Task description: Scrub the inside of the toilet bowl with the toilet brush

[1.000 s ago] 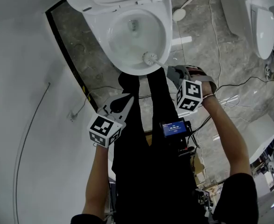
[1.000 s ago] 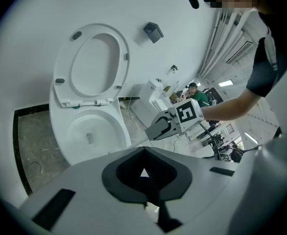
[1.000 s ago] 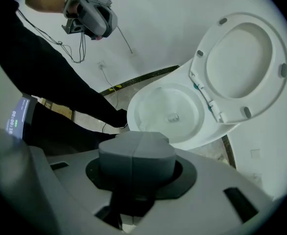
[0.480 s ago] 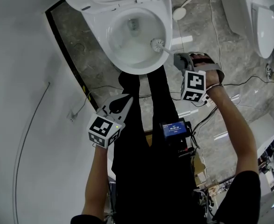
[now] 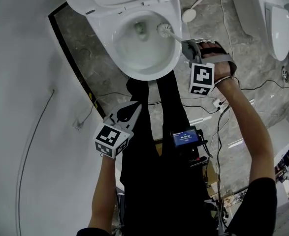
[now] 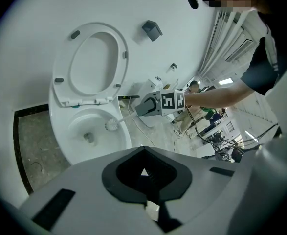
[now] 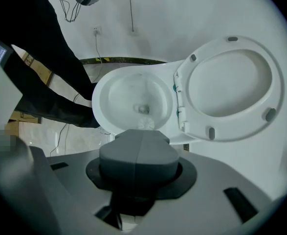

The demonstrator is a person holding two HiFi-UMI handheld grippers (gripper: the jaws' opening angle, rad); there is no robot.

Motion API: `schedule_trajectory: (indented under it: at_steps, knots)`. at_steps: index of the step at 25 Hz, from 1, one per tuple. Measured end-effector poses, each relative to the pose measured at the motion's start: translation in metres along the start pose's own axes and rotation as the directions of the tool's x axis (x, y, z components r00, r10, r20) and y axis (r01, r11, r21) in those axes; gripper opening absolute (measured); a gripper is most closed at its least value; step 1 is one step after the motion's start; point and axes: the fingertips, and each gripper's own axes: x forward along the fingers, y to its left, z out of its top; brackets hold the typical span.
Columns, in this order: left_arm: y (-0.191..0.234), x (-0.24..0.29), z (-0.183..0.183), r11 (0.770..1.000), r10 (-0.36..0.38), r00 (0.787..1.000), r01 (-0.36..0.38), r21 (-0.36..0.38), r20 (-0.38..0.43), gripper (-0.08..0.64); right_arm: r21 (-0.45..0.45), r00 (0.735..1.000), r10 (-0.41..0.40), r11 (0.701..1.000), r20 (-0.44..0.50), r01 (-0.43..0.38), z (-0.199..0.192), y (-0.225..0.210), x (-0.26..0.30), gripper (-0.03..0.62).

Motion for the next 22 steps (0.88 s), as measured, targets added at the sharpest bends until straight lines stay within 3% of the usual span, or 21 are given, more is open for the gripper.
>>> schedule_trajectory:
  at_steps: [6,14,18,22]
  knots:
    - [0.001,-0.001,-0.002,1.000,0.002,1.000,-0.002,0.000,-0.001,0.011,-0.061,0.998,-0.062,0.996,-0.014,0.061,0.009,-0.006,0.010,0.156]
    - [-0.001,-0.001,-0.006,1.000,0.000,1.000,0.000,-0.017,0.000,0.011,-0.126,0.994,-0.087,0.989,-0.060,0.079,0.016,0.017,0.013,0.161]
    - [-0.003,0.001,-0.008,1.000,-0.008,1.000,0.008,-0.005,-0.002,0.011,-0.161,0.997,-0.034,0.987,-0.070,0.023,0.027,0.036,0.018,0.163]
    - [-0.001,-0.002,-0.006,1.000,-0.008,1.000,0.008,-0.006,0.003,0.011,-0.135,0.996,0.041,0.990,-0.081,-0.052,0.035,0.053,0.022,0.163]
